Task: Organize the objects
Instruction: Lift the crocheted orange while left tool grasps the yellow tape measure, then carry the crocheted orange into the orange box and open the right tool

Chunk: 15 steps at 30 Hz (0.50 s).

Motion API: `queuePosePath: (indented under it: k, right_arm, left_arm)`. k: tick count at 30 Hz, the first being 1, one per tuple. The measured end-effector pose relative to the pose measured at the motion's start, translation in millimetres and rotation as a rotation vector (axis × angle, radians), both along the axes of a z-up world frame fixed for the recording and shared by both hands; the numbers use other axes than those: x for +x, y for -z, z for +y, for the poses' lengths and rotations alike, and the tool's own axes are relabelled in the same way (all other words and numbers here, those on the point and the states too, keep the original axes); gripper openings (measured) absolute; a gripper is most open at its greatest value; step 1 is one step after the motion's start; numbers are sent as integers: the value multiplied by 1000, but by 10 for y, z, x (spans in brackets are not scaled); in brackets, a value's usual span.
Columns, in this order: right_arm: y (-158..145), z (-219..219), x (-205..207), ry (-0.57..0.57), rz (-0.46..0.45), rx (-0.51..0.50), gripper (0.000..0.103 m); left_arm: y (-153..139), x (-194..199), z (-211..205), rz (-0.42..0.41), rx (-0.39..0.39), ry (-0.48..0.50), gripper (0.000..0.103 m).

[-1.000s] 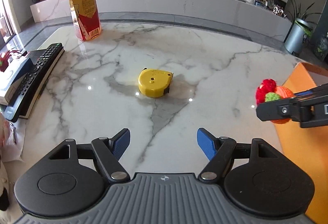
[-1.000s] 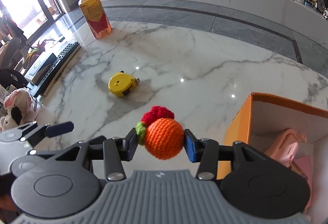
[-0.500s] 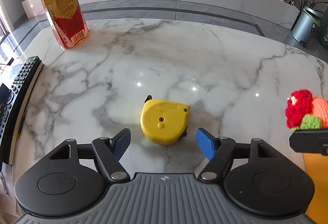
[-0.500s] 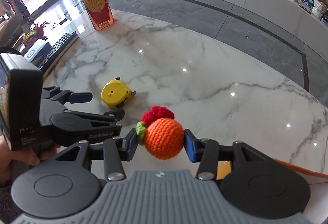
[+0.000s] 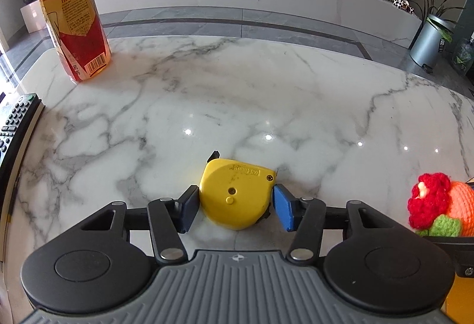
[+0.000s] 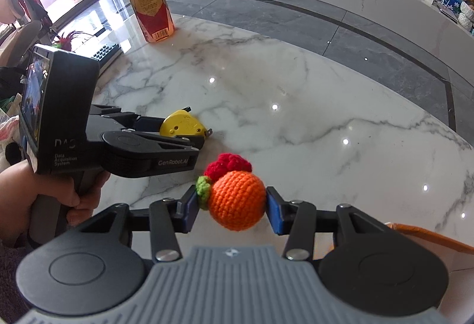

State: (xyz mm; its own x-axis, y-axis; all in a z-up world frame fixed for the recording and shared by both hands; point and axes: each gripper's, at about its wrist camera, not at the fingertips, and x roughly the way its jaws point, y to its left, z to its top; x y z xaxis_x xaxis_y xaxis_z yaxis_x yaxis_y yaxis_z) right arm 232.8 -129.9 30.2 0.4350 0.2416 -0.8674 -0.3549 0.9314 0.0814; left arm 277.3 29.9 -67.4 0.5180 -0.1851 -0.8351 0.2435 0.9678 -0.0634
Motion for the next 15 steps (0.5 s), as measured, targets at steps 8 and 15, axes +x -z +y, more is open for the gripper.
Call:
queuePosePath:
  k: [8, 15]
  right_arm:
    - [-37, -83, -164, 24, 7, 15, 49]
    - [-57, -221, -435, 61, 13, 60, 49]
  left_arm:
    - [-45, -422, 26, 54, 22, -5, 60]
    - [-105, -1035, 184, 144, -22, -63, 61]
